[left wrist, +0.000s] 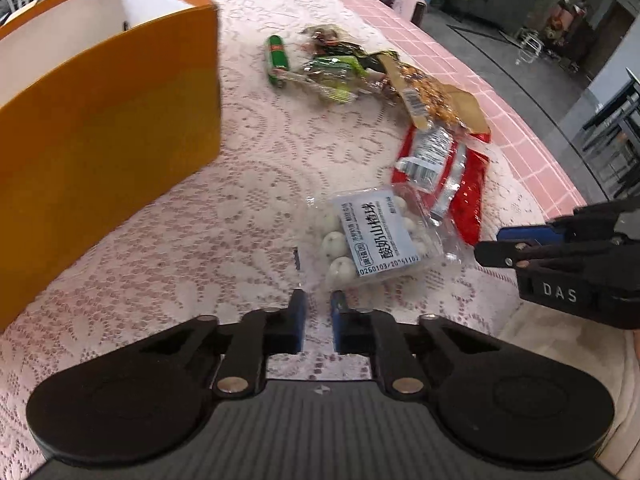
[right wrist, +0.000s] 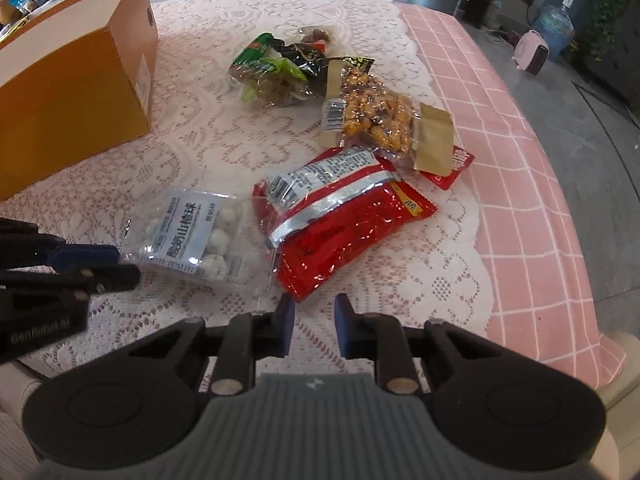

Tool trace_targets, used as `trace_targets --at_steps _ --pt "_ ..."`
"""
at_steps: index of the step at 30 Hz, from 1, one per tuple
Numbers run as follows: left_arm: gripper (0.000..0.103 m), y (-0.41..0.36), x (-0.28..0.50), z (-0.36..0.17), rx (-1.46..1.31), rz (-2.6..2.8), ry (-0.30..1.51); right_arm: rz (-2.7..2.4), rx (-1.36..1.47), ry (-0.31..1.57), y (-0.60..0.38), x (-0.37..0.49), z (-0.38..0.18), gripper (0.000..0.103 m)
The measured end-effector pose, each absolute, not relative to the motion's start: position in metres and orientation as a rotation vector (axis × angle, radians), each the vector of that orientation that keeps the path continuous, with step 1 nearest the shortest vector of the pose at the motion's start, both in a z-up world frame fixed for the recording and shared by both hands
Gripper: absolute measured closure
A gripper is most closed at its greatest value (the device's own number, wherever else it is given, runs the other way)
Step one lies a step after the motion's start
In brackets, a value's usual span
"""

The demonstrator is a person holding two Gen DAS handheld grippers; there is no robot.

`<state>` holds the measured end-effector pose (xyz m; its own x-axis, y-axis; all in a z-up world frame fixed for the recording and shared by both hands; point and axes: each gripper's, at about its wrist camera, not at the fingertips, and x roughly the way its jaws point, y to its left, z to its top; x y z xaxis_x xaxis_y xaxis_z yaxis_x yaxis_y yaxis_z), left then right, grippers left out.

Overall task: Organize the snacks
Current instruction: 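Grasp the clear white-ball pack with the left gripper while the right approaches the red spicy bag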

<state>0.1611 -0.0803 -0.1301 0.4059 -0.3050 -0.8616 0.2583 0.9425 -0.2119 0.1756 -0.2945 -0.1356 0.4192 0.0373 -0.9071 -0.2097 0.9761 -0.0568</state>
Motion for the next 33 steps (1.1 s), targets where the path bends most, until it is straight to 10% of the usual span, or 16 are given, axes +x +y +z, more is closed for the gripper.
trace_targets --at_steps 18,24,33 --pt "0.092 -0.084 0.133 -0.115 -0.127 -0.500 1.160 0.174 -0.076 1.104 -0.304 0.174 -0.129 0.083" --pt "0.048 -0.082 0.129 -0.101 -0.041 -0.527 1.023 0.156 -0.032 1.093 -0.310 0.173 -0.127 0.082" --pt "0.018 -0.107 0.135 -0.102 0.195 -0.632 0.911 0.130 0.080 1.074 -0.324 0.173 -0.124 0.063"
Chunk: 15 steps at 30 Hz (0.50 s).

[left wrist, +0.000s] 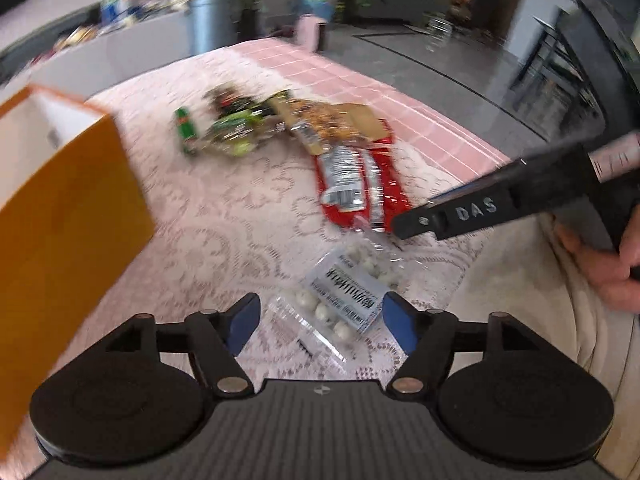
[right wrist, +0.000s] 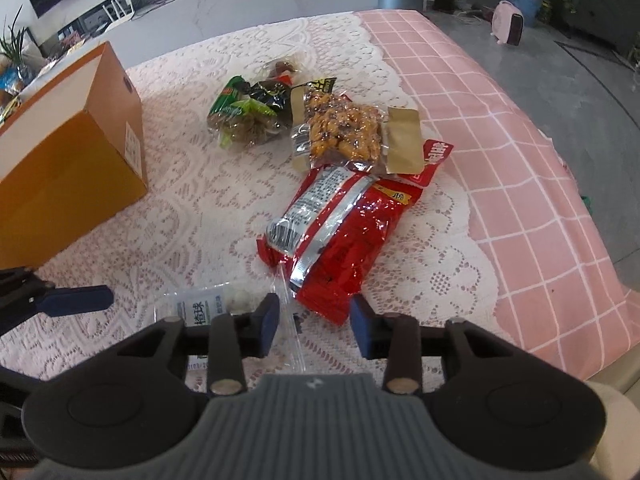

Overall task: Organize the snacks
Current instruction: 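Grasp the clear white-ball pack with the left gripper while the right approaches the red spicy bag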

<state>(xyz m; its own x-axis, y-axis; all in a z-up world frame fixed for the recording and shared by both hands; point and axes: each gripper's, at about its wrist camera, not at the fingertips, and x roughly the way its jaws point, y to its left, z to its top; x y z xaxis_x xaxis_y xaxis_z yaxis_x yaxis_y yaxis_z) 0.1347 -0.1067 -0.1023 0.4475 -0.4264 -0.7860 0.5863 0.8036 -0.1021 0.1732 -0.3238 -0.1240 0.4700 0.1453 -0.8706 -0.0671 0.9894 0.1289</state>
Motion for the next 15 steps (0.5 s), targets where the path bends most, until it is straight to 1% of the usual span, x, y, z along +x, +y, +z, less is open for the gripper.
trace_targets --at_steps 2,8,12,15 --pt "0.015 -0.115 0.136 -0.105 0.258 -0.684 0.894 0.127 0.095 1.072 -0.325 0.173 -0.124 0.058" --pt "0.015 -0.132 0.150 -0.121 0.341 -0.761 0.910 0.116 0.156 1.071 -0.333 0.175 -0.125 0.054" --pt "0.014 -0.142 0.155 -0.127 0.391 -0.802 0.911 0.113 0.161 1.085 -0.333 0.178 -0.126 0.045" --pt "0.014 -0.149 0.157 -0.132 0.408 -0.821 0.919 0.099 0.187 1.100 -0.336 0.181 -0.129 0.045"
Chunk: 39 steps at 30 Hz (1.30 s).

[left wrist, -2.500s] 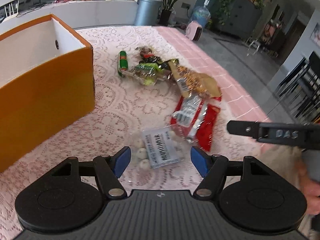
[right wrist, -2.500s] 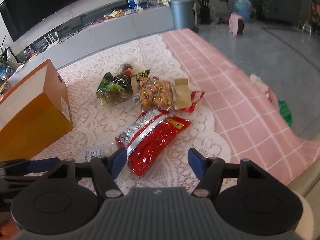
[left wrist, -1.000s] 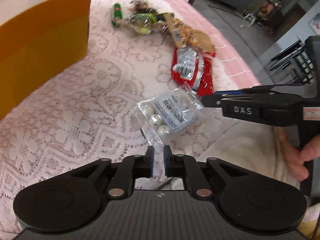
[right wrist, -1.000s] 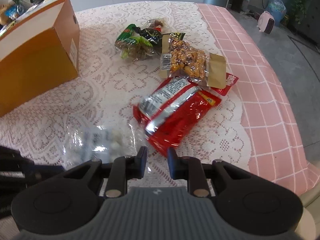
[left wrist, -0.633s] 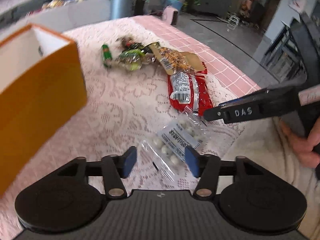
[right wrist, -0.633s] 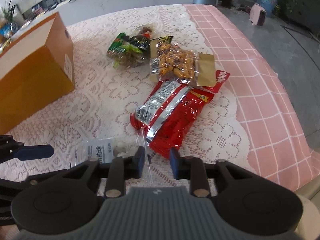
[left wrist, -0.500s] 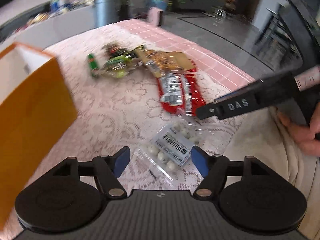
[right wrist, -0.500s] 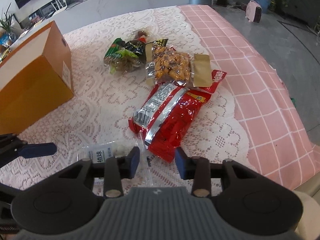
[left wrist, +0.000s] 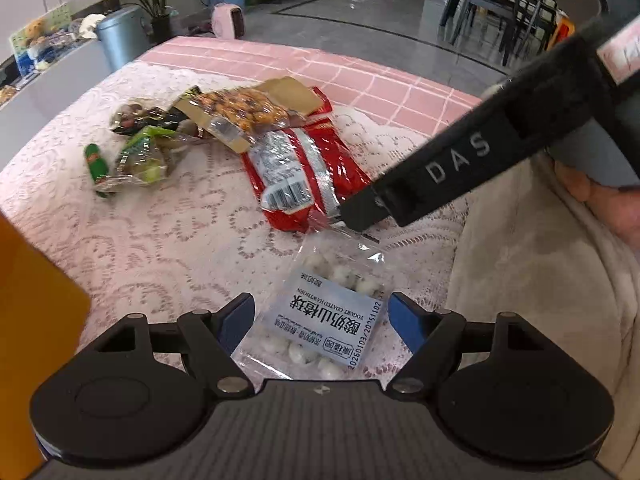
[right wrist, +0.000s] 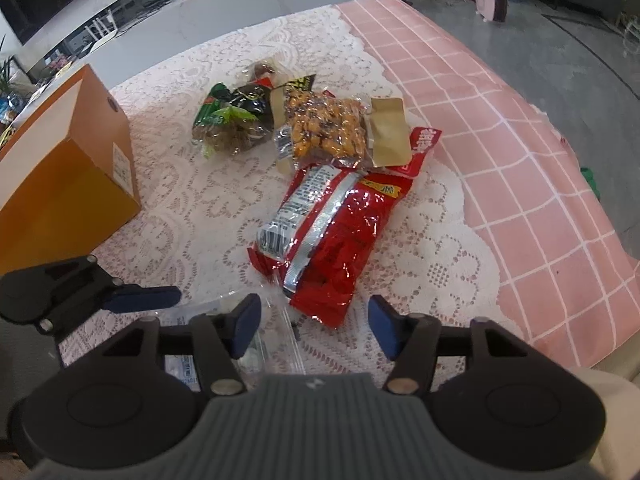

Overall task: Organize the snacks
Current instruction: 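Grasp the clear white-ball pack with the left gripper while the right approaches the red spicy bag, then close the right gripper on the red spicy bag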

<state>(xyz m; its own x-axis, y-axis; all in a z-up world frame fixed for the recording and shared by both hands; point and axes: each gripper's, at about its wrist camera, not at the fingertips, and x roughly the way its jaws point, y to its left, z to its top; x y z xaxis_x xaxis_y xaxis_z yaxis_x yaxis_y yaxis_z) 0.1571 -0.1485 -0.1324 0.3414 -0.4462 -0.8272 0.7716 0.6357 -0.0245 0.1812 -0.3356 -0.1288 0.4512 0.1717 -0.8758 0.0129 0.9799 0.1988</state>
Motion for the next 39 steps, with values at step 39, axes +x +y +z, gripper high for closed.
trace_targets --at_steps 39 --pt "0.036 -0.044 0.163 -0.103 -0.082 -0.346 0.897 -0.202 0.291 1.083 -0.315 0.242 -0.158 0.004"
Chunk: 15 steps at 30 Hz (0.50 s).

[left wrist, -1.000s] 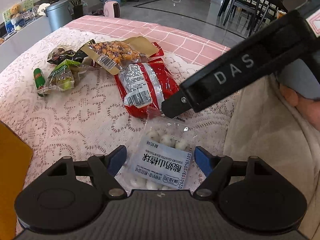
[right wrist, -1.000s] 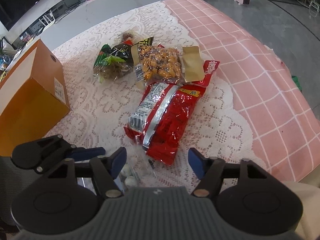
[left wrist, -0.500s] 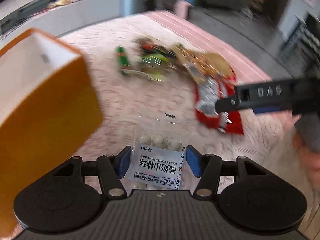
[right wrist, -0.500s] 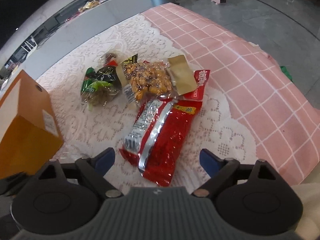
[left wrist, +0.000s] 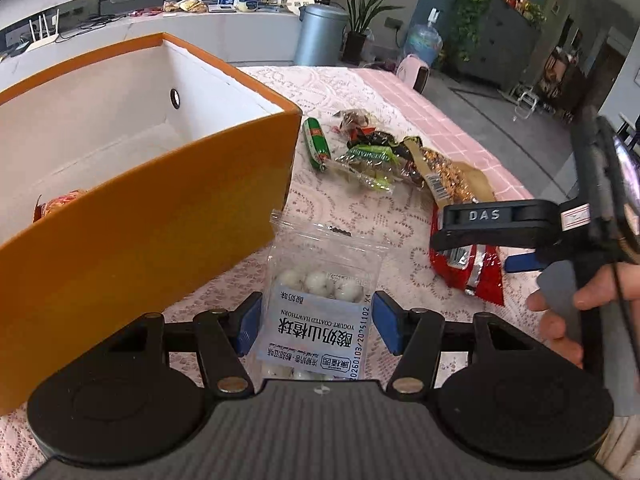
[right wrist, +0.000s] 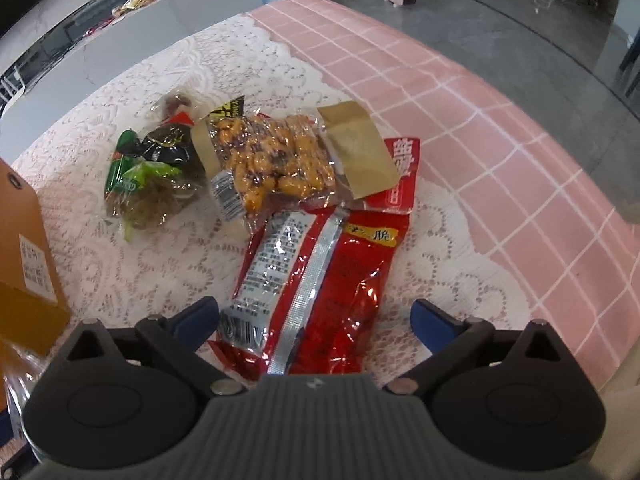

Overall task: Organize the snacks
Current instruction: 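Close the right gripper on the red spicy bag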

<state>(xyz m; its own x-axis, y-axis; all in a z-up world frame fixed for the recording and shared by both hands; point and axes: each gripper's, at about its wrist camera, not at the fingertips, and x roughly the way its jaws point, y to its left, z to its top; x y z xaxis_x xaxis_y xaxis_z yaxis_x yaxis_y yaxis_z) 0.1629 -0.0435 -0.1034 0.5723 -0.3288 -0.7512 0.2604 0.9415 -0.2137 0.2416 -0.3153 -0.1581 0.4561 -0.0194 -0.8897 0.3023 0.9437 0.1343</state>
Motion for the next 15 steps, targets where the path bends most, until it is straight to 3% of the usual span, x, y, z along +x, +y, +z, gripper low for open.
trace_targets --at_steps 6,10,15 --pt "0.036 -0.043 0.159 -0.104 -0.092 -0.373 0.890 -0.198 0.254 1.084 -0.310 0.244 -0.160 0.006" --pt "0.036 -0.043 0.156 -0.101 -0.094 -0.386 0.881 -0.169 0.227 1.076 -0.304 0.239 -0.155 0.022" --pt "0.036 -0.041 0.154 -0.097 -0.104 -0.385 0.868 -0.130 0.210 1.099 -0.300 0.233 -0.150 0.031"
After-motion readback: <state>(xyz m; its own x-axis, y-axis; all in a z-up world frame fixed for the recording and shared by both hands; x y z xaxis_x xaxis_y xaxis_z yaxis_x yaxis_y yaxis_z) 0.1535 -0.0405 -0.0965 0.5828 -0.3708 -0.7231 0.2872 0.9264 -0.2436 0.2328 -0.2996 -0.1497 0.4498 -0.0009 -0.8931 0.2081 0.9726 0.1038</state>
